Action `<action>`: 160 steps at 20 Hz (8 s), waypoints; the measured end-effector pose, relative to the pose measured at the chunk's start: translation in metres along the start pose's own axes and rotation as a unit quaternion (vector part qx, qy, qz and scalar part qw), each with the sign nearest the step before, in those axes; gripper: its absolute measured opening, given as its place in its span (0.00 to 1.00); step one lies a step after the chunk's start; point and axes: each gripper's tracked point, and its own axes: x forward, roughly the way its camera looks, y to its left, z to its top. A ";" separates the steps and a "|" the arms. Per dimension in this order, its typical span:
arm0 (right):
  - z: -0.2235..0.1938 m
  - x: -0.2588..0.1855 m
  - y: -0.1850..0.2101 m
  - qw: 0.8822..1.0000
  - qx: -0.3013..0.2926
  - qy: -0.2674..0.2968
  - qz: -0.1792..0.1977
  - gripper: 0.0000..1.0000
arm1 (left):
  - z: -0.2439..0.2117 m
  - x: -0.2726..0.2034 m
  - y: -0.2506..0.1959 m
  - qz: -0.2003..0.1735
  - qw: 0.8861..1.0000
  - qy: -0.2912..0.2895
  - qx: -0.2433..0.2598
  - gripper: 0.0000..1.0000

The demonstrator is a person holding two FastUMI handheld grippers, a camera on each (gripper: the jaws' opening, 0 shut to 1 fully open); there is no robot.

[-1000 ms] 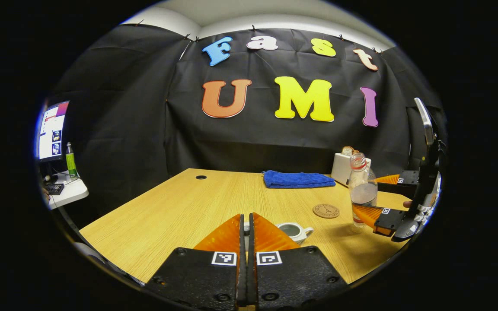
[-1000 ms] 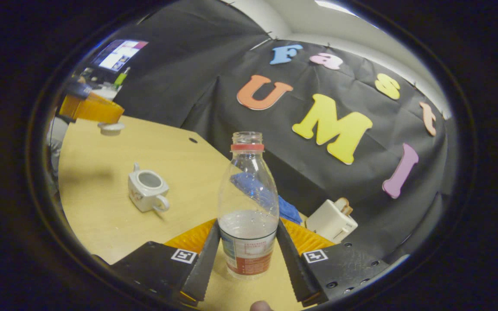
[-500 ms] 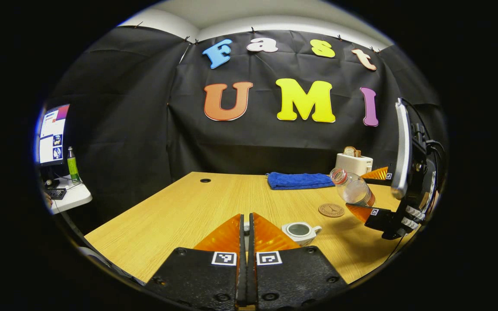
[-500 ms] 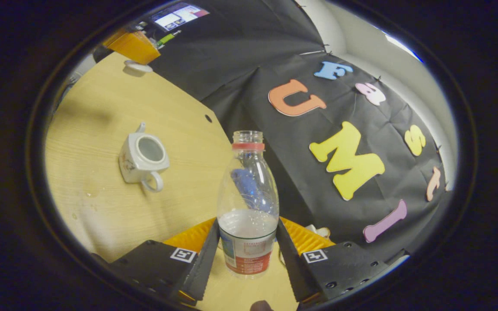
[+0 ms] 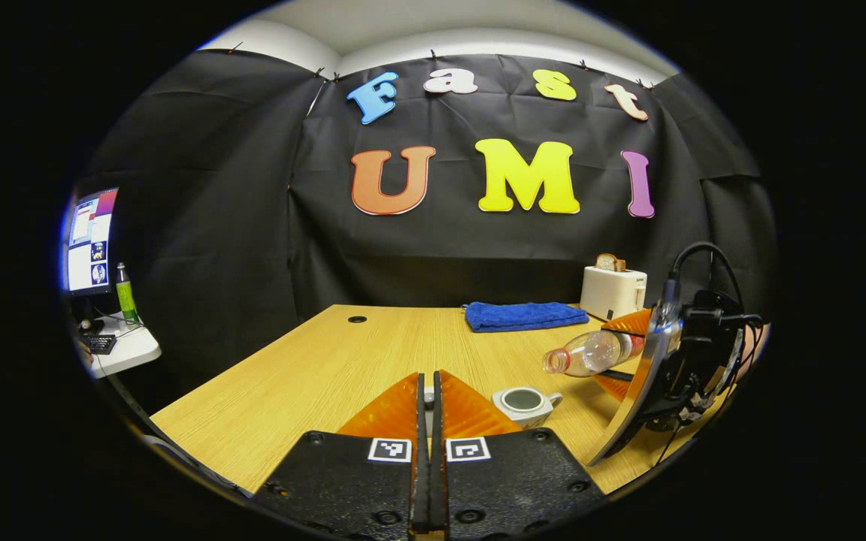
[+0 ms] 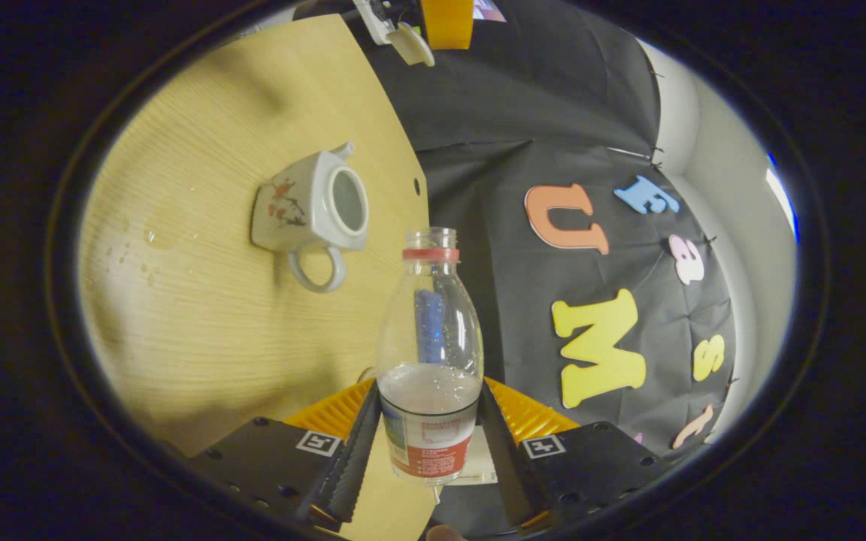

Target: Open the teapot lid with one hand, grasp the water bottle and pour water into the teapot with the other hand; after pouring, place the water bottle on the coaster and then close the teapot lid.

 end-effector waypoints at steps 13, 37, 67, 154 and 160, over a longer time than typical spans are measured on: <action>0.021 0.005 -0.004 0.990 -0.138 -0.012 -0.016 0.72 | -0.003 0.001 0.018 0.016 1.000 0.006 -0.014 0.03; 0.045 0.008 -0.039 0.957 -0.283 -0.037 -0.057 0.72 | 0.005 -0.006 0.024 0.017 1.000 -0.001 -0.017 0.03; 0.047 0.001 -0.031 0.984 -0.170 -0.052 -0.002 0.72 | 0.012 -0.011 0.032 0.024 1.000 -0.007 -0.012 0.03; -0.169 -0.102 -0.041 0.714 0.698 0.000 -0.054 0.93 | -0.051 0.072 -0.097 -0.006 0.999 0.046 -0.001 0.05; -0.173 -0.109 -0.044 0.708 0.704 0.001 -0.062 0.93 | -0.038 0.068 -0.098 0.005 0.999 0.032 -0.001 0.72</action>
